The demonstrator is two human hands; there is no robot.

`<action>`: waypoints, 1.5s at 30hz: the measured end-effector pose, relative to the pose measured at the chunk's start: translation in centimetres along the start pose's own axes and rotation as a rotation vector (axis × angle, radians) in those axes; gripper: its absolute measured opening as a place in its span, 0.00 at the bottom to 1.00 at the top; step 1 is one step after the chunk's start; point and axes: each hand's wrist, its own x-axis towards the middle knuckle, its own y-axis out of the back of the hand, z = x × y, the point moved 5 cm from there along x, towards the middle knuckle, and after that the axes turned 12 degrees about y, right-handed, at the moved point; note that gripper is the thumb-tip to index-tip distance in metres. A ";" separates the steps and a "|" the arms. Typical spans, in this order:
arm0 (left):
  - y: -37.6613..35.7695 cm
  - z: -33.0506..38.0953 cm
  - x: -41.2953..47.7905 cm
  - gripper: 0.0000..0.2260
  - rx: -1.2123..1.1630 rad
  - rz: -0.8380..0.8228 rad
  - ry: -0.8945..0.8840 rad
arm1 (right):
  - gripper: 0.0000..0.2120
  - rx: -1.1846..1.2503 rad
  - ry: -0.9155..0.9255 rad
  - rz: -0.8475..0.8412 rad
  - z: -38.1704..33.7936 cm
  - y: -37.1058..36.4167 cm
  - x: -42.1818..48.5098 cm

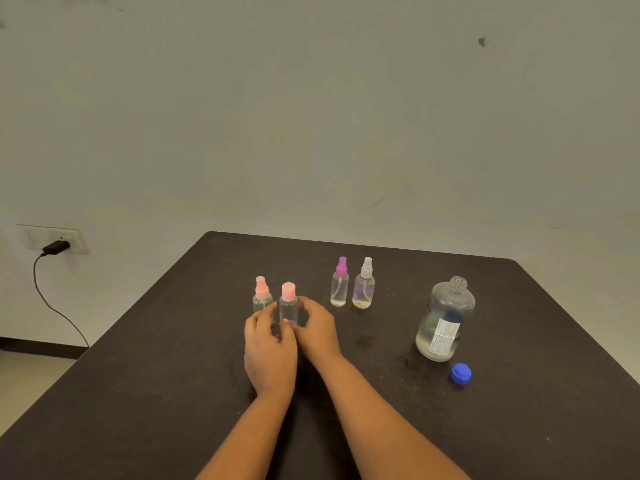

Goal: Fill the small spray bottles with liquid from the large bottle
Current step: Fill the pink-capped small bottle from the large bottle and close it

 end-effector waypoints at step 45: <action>-10.3 2.1 -2.5 0.17 -0.275 -0.892 -0.101 | 0.16 0.028 0.079 0.149 6.6 10.6 -5.0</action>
